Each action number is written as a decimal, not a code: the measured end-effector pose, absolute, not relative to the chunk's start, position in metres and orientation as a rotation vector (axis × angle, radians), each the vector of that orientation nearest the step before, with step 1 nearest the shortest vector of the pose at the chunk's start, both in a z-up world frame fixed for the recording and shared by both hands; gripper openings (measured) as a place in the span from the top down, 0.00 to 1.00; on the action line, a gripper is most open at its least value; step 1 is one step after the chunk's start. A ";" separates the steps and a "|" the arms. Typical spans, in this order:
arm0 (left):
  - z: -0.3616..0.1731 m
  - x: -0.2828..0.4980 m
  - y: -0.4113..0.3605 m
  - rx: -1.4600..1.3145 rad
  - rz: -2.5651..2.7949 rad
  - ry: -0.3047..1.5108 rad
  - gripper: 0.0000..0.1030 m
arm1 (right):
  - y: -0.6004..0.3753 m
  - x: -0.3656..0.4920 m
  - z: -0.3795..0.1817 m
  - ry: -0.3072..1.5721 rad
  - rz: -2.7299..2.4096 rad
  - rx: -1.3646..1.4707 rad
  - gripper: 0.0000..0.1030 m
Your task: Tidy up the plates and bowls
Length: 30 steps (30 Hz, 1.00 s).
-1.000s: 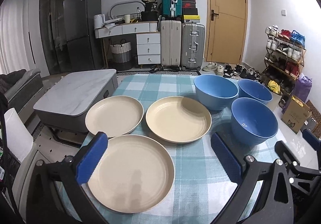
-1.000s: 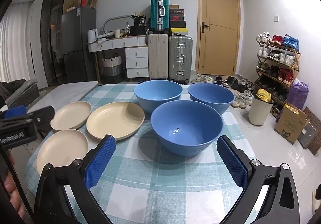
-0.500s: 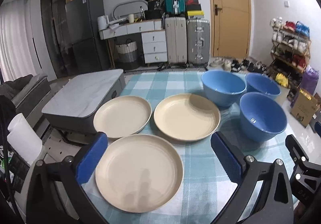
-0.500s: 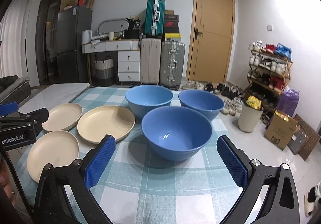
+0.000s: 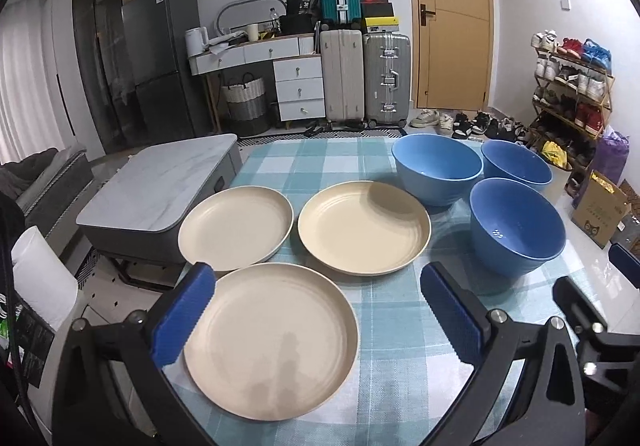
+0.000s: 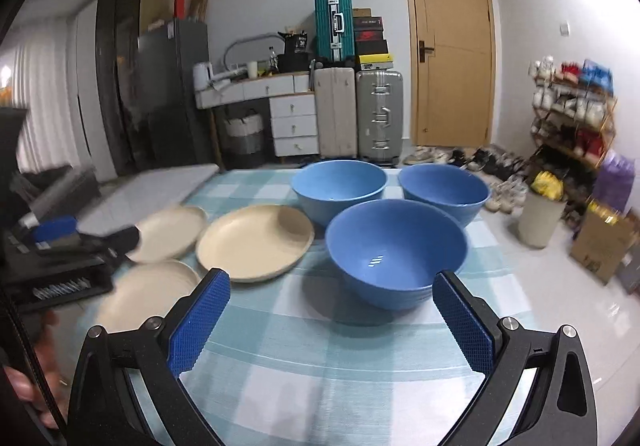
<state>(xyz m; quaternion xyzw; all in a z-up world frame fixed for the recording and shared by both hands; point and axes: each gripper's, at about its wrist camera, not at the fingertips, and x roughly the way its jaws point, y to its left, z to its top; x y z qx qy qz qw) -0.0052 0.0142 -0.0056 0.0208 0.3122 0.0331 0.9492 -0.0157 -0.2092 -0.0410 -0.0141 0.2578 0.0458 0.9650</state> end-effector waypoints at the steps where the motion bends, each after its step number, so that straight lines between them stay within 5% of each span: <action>1: -0.006 -0.006 0.014 0.046 0.069 0.632 0.00 | -0.207 -0.016 -0.042 0.524 0.077 -0.052 0.00; 18: -0.009 -0.004 0.020 0.022 0.097 0.640 0.00 | -0.248 -0.019 -0.040 0.455 0.144 0.240 0.00; 30: -0.008 0.002 0.036 -0.030 0.113 0.655 0.00 | -0.238 -0.003 -0.047 0.543 0.049 0.137 0.00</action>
